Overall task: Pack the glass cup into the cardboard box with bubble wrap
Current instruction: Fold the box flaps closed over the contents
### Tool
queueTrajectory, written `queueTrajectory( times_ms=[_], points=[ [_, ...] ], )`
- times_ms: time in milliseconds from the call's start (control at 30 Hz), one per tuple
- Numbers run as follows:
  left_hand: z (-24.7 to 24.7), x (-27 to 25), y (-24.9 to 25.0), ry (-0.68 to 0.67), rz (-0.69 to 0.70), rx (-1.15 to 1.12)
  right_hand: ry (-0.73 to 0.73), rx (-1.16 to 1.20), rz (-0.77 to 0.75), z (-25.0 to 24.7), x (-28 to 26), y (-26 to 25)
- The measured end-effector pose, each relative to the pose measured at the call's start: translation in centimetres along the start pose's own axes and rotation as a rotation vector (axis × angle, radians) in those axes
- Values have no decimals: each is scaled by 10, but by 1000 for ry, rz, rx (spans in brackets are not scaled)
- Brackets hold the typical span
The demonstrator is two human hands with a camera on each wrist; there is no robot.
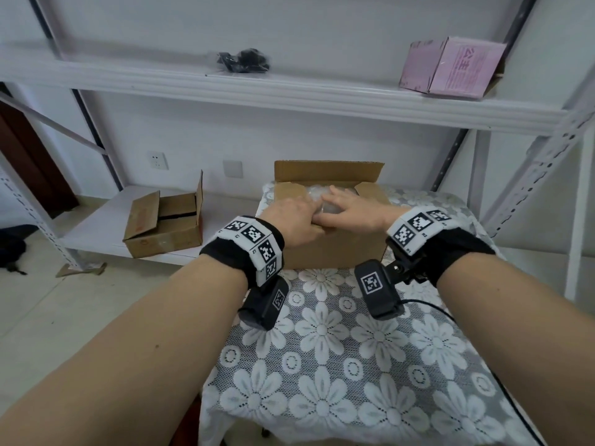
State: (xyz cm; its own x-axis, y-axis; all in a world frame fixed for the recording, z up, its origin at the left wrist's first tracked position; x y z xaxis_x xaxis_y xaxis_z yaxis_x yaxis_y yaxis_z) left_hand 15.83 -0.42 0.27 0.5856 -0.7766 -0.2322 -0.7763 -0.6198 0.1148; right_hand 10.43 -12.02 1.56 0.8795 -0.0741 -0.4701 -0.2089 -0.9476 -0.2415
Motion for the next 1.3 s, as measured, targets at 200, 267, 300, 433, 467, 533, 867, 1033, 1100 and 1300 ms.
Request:
queueTrajectory(
  times_ms=[200,267,300,433,467,533,867,1033,1100,1300],
  points=[
    [-15,4,-3,-62,-72,12,-44,19,-37,-15,-15,12],
    [-19,7,-4,-61,-73,-10,64,-1,-13,-17,-14,16],
    [-22,8,-4,-64,-71,-41,127,-13,-8,-18,-14,16],
    [-30,8,-7,-82,-79,-127,300,41,-30,-16,-14,24],
    [-32,8,-8,-89,-81,-161,342,45,-39,-17,-15,26],
    [-34,10,-12,-95,-72,-231,463,17,-52,-21,-16,30],
    [-40,18,-17,-49,-49,-157,678,75,43,-22,-8,45],
    [-37,28,-15,-6,-89,-95,467,30,107,-35,-2,44],
    [-36,31,-15,26,-105,-98,451,51,112,-36,3,46],
    [-32,34,-9,164,-154,-41,574,130,72,-18,20,51]
  ],
)
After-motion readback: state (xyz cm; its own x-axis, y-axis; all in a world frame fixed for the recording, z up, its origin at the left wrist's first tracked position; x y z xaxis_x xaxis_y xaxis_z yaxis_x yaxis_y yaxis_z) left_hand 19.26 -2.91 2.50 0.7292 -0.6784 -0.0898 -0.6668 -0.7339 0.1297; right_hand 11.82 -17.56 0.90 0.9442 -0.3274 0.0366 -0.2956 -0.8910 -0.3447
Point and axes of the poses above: each hand's wrist, its own x-axis towards the middle knuckle, its own z-axis out of the palm, y = z × x, the point moved 3 cm from there along x, towards the middle knuckle, and after that the axes turned 13 degrees about -y, right-handed, at the moved point
